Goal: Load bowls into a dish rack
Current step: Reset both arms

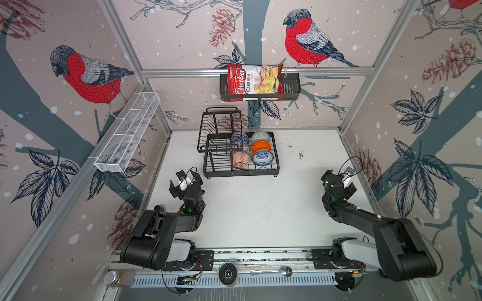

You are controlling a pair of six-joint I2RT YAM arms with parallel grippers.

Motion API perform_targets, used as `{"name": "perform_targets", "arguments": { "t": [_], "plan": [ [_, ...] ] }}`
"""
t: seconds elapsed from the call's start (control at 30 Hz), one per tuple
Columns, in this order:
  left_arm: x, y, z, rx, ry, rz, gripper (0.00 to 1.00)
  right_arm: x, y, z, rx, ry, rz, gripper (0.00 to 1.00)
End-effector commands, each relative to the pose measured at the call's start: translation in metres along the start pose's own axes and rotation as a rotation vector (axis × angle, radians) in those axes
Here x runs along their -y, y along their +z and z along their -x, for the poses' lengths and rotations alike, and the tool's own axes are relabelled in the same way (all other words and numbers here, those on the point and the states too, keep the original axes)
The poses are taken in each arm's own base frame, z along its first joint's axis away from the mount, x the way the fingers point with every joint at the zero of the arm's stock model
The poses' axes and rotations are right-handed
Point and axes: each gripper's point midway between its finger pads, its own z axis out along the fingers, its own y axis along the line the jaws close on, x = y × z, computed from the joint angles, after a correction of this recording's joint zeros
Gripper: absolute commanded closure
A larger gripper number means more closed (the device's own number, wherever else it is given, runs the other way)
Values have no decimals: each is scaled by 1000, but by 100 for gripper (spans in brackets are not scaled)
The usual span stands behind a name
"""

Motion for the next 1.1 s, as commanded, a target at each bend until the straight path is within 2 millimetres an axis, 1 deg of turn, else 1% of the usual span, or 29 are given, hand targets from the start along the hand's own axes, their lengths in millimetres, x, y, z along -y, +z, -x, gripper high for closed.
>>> {"name": "perform_targets", "arguments": {
  "t": [0.0, 0.07, 0.13, 0.23, 0.37, 0.43, 0.5, 0.53, 0.57, 0.6, 0.7, 0.77, 0.8, 0.83, 0.87, 0.93, 0.97, 1.03, 1.07],
  "plan": [
    [3, -5, 17, 99, -70, -80, 1, -3, 1, 14, 65, 18, 4, 1],
    [-4, -13, 23, 166, -81, -84, 1, -5, 1, 15, 68, 17, 11, 1],
    [-4, -19, 27, 200, -81, -98, 1, -7, -1, 18, 90, 21, 33, 1],
    [-2, -17, 24, 179, -72, -105, 1, -8, -7, 24, 142, 33, 73, 0],
    [5, -13, 22, 162, -53, -116, 1, -8, -5, 26, 147, 40, 59, 1],
    [15, -4, 18, 132, -24, -138, 1, -9, -7, 27, 161, 35, 78, 1],
    [40, 14, 5, 43, 51, -188, 1, -9, -8, 29, 174, 21, 75, 0],
    [48, 23, 3, 19, 72, -206, 1, -8, -8, 30, 184, 17, 72, 1],
    [52, 30, 0, -11, 69, -225, 1, -7, -8, 32, 193, 16, 64, 0],
    [51, 33, -4, -41, 60, -238, 1, -6, -8, 32, 198, 12, 57, 1],
    [50, 35, -3, -32, 50, -239, 1, -1, -12, 35, 236, 19, 42, 0],
    [50, 34, -3, -35, 51, -242, 1, 11, -17, 33, 281, 54, 32, 1],
    [50, 35, -3, -35, 50, -240, 1, 13, -21, 37, 320, 65, 24, 0],
    [51, 35, -4, -40, 50, -241, 1, 10, -23, 38, 332, 52, 29, 1],
    [51, 36, -4, -42, 50, -241, 1, 1, -23, 38, 330, 14, 42, 1],
    [51, 36, -4, -42, 50, -241, 1, -25, -18, 30, 285, -82, 120, 1],
    [51, 36, -5, -44, 52, -240, 1, -28, -13, 30, 271, -88, 136, 1],
    [51, 36, -4, -41, 50, -240, 1, -26, -4, 26, 231, -55, 187, 1],
    [51, 36, -4, -41, 51, -241, 1, -25, 1, 24, 204, -26, 243, 0]
  ]
}}
